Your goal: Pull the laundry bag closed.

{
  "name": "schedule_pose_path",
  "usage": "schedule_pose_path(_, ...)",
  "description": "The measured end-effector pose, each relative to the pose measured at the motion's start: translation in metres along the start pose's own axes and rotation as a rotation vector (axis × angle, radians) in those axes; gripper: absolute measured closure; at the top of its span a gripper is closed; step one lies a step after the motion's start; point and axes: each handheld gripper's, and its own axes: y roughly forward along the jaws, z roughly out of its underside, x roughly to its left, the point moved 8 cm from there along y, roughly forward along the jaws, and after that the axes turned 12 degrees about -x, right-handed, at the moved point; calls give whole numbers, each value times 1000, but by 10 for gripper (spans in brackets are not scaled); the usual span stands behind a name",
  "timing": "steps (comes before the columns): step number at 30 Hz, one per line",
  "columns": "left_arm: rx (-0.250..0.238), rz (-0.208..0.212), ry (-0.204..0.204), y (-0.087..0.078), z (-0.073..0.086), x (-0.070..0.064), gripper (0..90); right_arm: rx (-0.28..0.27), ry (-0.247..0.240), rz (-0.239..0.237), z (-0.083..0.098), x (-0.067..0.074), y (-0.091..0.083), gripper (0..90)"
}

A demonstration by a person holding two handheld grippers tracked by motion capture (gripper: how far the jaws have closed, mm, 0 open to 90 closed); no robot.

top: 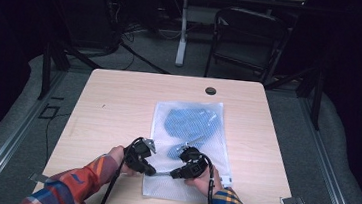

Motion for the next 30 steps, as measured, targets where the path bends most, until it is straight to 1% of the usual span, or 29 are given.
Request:
schedule_pose_path(2,0,1,1,0,0,0,879,6,1,4,1,-1,-1,865)
schedule_pose_path(5,1,-1,0,0,0,0,879,-2,1,4,1,-2,-2,865)
schedule_pose_path(7,1,-2,-1,0,0,0,878,9,-3,10,2,-3,-5,865)
schedule_pose_path(8,1,-2,-1,0,0,0,878,0,2,9,2,-2,-5,865)
schedule_pose_path(10,0,-1,-1,0,0,0,879,5,-5,12,3,-3,-7,865)
schedule_pose_path(12,-1,-1,-1,0,0,0,879,3,0,18,3,-4,-8,865)
schedule_pose_path(14,-1,-1,-3,0,0,0,878,4,2,13,4,-5,-9,865)
schedule_pose_path(19,-1,0,-4,0,0,0,878,7,-3,22,5,-7,-12,865)
schedule_pose_path(23,-1,1,-6,0,0,0,878,5,-1,26,6,-8,-14,865)
schedule_pose_path(24,-1,1,-6,0,0,0,878,1,7,20,6,-8,-15,865)
schedule_pose_path(29,-2,3,-7,0,0,0,878,7,-5,26,7,-9,-17,865)
schedule_pose_path(30,-2,5,-7,0,0,0,878,4,1,27,7,-9,-17,865)
